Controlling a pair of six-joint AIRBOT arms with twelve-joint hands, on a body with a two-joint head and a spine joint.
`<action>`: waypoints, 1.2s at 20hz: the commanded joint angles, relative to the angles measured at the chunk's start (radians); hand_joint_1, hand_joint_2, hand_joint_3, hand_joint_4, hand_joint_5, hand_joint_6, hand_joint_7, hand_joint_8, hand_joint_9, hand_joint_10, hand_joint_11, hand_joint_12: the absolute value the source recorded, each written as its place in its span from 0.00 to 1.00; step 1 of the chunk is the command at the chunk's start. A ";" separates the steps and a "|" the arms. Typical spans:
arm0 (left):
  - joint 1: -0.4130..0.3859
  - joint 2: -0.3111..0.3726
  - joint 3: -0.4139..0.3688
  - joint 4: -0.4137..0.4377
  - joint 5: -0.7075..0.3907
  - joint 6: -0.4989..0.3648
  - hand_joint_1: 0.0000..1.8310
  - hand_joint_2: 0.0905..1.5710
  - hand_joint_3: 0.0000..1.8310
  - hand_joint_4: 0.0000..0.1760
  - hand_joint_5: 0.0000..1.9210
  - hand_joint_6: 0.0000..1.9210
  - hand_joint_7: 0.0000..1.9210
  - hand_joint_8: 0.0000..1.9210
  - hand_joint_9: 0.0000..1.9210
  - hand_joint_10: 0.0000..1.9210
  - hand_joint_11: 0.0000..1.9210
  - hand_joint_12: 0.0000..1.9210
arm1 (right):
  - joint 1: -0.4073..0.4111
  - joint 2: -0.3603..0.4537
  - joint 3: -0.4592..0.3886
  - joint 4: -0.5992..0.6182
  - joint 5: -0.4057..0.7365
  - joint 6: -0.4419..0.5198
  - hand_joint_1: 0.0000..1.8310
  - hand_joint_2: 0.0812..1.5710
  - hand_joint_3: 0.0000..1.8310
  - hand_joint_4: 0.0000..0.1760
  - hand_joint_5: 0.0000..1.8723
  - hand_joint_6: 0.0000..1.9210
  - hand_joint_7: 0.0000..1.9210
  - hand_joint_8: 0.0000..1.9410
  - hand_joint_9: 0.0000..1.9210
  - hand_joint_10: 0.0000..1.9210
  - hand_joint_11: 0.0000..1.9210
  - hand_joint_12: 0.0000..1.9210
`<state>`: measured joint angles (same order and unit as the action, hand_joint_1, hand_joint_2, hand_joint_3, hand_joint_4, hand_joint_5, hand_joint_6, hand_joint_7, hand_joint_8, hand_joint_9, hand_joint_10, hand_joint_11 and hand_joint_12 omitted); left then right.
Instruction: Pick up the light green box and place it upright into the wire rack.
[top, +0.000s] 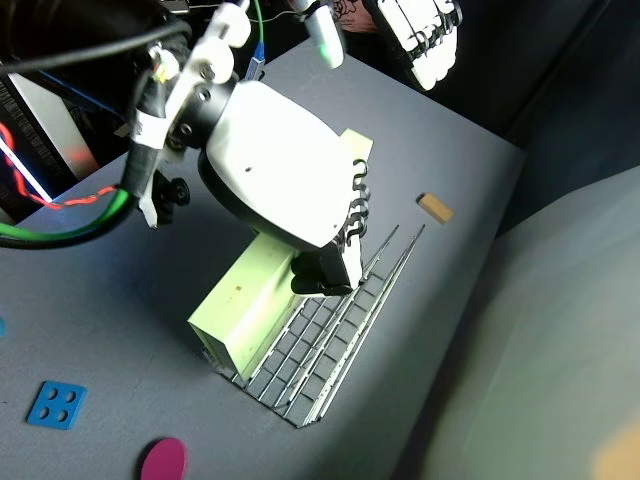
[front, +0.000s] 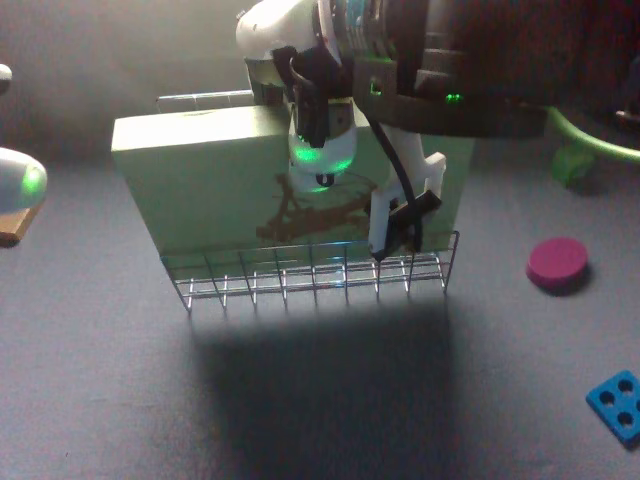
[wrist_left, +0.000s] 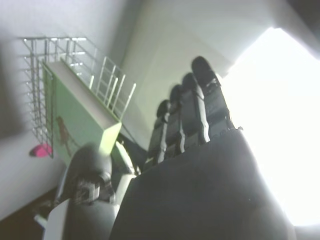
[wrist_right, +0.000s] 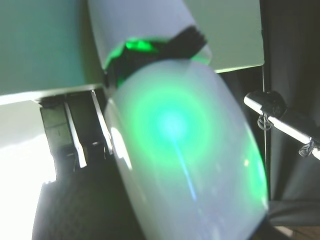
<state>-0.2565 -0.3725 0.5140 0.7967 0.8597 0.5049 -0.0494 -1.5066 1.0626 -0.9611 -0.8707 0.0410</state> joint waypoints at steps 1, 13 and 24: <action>-0.007 -0.005 -0.002 0.065 -0.077 0.005 0.00 0.79 0.00 0.00 0.11 0.01 0.13 0.01 0.11 0.01 0.00 0.41 | 0.005 -0.004 0.003 -0.077 0.042 -0.001 0.74 0.74 0.00 0.00 0.43 0.52 0.48 0.60 0.39 0.79 0.33 0.86; 0.009 -0.007 -0.016 0.052 -0.098 0.005 0.00 0.67 0.00 0.00 0.17 0.00 0.18 0.00 0.16 0.00 0.00 0.50 | -0.038 -0.006 0.015 -0.121 0.069 0.004 0.67 0.72 0.00 0.00 0.47 0.50 0.50 0.64 0.38 0.68 0.31 0.85; 0.074 -0.053 -0.020 0.043 -0.149 -0.025 0.00 0.69 0.00 0.00 0.17 0.00 0.18 0.00 0.17 0.00 0.00 0.53 | -0.072 -0.018 0.034 -0.128 0.088 0.004 0.68 0.71 0.00 0.00 0.47 0.51 0.52 0.62 0.38 0.68 0.30 0.86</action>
<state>-0.1696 -0.4271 0.4976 0.7765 0.7799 0.4774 -0.1242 -1.5223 1.0966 -1.0214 -0.8204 0.0475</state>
